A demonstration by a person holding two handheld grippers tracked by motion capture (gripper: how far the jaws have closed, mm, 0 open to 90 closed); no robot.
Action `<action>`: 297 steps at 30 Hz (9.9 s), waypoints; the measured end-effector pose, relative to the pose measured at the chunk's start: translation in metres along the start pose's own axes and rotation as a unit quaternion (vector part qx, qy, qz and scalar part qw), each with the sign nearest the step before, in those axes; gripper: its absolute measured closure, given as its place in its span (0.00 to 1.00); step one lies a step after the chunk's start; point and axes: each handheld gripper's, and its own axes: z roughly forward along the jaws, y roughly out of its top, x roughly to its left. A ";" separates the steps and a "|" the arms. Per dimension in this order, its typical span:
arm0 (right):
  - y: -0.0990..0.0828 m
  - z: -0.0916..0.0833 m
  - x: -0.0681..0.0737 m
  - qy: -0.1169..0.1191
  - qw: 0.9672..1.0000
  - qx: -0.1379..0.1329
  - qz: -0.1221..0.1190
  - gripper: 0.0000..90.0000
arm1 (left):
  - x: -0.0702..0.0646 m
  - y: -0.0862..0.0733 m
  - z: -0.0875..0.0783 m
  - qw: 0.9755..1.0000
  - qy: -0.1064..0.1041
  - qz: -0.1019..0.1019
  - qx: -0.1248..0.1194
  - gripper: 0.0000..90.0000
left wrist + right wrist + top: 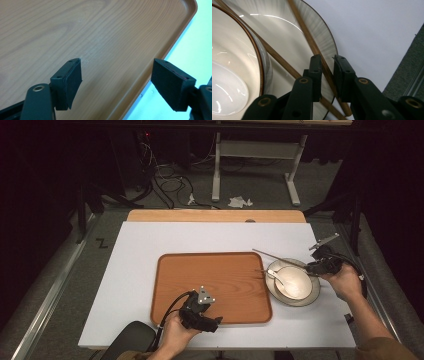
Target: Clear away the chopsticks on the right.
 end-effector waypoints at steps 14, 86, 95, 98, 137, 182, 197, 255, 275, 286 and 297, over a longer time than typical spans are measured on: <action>-0.002 0.001 0.004 -0.031 0.999 0.006 -0.029 0.94 | 0.000 0.000 0.001 1.000 -0.001 -0.001 0.001 0.28; -0.017 -0.039 0.188 0.096 0.987 -0.119 -0.049 0.94 | -0.001 0.001 -0.003 1.000 -0.002 0.008 -0.005 0.27; -0.012 -0.012 0.198 0.083 0.991 -0.084 -0.057 0.94 | -0.002 0.001 -0.002 1.000 -0.003 0.010 -0.002 0.27; -0.010 -0.007 0.199 0.078 0.992 -0.078 -0.053 0.94 | -0.002 0.001 -0.001 1.000 -0.001 0.009 -0.002 0.27; -0.014 0.007 0.197 0.035 0.997 -0.055 -0.046 0.81 | -0.003 0.000 -0.001 1.000 -0.003 0.010 0.000 0.26; -0.039 -0.088 0.078 0.017 0.985 -0.170 0.039 0.75 | -0.001 0.000 0.000 1.000 -0.005 0.004 0.000 0.26; -0.048 -0.078 0.043 -0.004 0.985 -0.159 0.071 0.77 | -0.001 0.000 0.002 1.000 -0.006 0.004 0.003 0.26; -0.042 -0.013 0.018 -0.011 0.998 -0.036 0.052 0.95 | -0.002 0.000 0.005 1.000 -0.007 0.006 0.008 0.26; -0.041 -0.051 0.033 0.000 0.993 -0.107 0.055 0.95 | -0.001 0.000 0.005 1.000 -0.008 0.005 0.007 0.27; -0.038 -0.092 0.072 0.006 0.989 -0.148 0.020 0.95 | -0.002 0.000 0.004 1.000 -0.007 0.007 0.007 0.27; -0.027 -0.095 0.134 0.049 0.987 -0.150 -0.041 0.94 | -0.002 0.000 0.004 1.000 -0.006 0.008 0.007 0.27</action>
